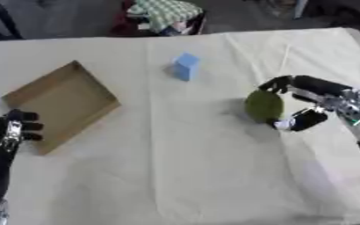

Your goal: Pick up objects on the table and place them in the box.

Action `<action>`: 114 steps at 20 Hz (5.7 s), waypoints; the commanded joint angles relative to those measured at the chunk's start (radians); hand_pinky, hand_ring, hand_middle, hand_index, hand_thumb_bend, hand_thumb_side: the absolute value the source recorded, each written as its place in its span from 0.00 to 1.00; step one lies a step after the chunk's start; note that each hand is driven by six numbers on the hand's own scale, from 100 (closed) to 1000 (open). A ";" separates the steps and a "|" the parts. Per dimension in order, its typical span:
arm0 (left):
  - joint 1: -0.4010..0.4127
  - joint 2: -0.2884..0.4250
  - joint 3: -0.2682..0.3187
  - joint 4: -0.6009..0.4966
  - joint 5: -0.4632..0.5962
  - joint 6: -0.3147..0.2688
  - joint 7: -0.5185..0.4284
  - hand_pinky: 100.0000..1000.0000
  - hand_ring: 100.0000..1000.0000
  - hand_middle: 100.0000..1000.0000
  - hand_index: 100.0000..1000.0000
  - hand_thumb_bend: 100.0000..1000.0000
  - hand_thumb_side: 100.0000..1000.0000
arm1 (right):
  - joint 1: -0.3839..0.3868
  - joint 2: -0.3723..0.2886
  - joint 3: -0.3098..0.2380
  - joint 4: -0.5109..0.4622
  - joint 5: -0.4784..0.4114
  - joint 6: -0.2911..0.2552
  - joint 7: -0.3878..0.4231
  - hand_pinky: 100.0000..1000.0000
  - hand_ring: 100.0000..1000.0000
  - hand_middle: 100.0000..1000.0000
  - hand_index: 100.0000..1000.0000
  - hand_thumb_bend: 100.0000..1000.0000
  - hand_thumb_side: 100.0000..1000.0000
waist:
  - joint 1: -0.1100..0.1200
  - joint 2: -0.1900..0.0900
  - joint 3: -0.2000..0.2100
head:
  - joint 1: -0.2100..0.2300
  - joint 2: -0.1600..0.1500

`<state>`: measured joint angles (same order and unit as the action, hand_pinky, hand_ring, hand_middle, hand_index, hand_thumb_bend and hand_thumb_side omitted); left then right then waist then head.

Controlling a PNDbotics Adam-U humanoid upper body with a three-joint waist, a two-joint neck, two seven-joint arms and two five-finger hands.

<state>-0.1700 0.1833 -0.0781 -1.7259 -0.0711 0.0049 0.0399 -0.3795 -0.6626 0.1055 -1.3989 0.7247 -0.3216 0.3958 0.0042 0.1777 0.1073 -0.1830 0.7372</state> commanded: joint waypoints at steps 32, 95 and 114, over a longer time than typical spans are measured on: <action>-0.113 -0.050 -0.115 -0.028 0.026 -0.010 -0.115 0.52 0.59 0.56 0.61 0.00 0.74 | -0.704 0.280 0.134 0.346 0.103 -0.155 -0.150 0.60 0.56 0.32 0.33 0.00 0.00 | -0.015 0.004 0.316 | -0.195 -0.072; -0.116 -0.037 -0.059 -0.155 0.051 0.002 -0.082 0.52 0.58 0.56 0.61 0.00 0.71 | -0.603 0.144 -0.051 0.660 0.283 0.004 -0.056 0.81 0.90 0.93 0.97 0.29 0.44 | -0.011 0.017 0.248 | -0.193 -0.095; -0.112 -0.034 -0.059 -0.152 0.050 0.001 -0.081 0.52 0.58 0.56 0.61 0.00 0.71 | -0.621 0.156 -0.037 0.591 0.316 -0.024 -0.205 0.33 0.37 0.42 0.58 0.00 0.08 | -0.012 0.017 0.250 | -0.193 -0.087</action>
<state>-0.2743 0.1309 -0.1452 -1.8675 -0.0173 0.0087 -0.0434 -0.9724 -0.4878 0.0644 -0.7672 1.0554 -0.3390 0.2082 -0.0088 0.2150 0.3563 -0.3762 0.6502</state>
